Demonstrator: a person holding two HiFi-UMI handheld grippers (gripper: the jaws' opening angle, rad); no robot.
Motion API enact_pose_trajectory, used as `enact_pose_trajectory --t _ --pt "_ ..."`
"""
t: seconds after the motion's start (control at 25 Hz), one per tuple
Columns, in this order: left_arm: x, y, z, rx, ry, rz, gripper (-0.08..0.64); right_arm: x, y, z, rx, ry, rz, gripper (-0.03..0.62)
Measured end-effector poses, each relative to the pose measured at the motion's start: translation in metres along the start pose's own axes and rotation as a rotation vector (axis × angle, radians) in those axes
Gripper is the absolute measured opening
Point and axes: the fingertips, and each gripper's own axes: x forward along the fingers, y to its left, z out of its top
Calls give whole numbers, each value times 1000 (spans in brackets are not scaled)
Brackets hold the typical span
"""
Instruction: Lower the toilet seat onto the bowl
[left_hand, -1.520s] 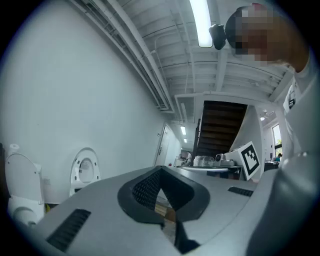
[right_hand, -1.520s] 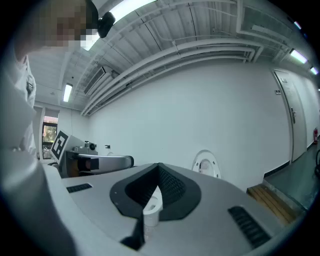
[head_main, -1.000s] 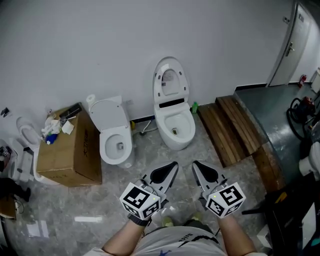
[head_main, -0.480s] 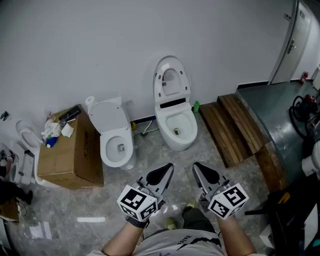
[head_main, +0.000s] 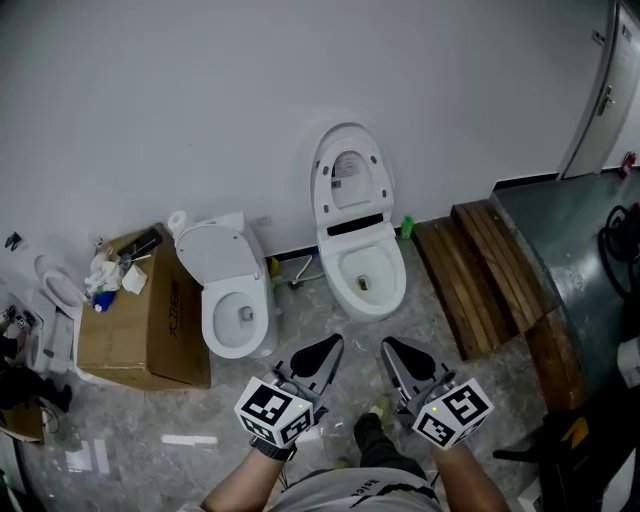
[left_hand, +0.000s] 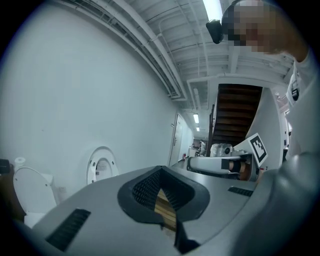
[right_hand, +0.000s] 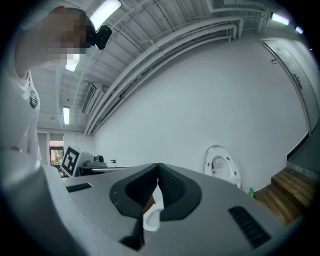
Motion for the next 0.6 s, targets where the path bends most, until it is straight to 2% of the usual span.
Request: enact_pose_trajectory --t 0.36,0.6 --pt "122 62 30 15 -2 57 9 73 -108 39 -64 31 50 15" --pt "176 76 38 25 12 59 9 89 -161 55 -62 29 34 15"
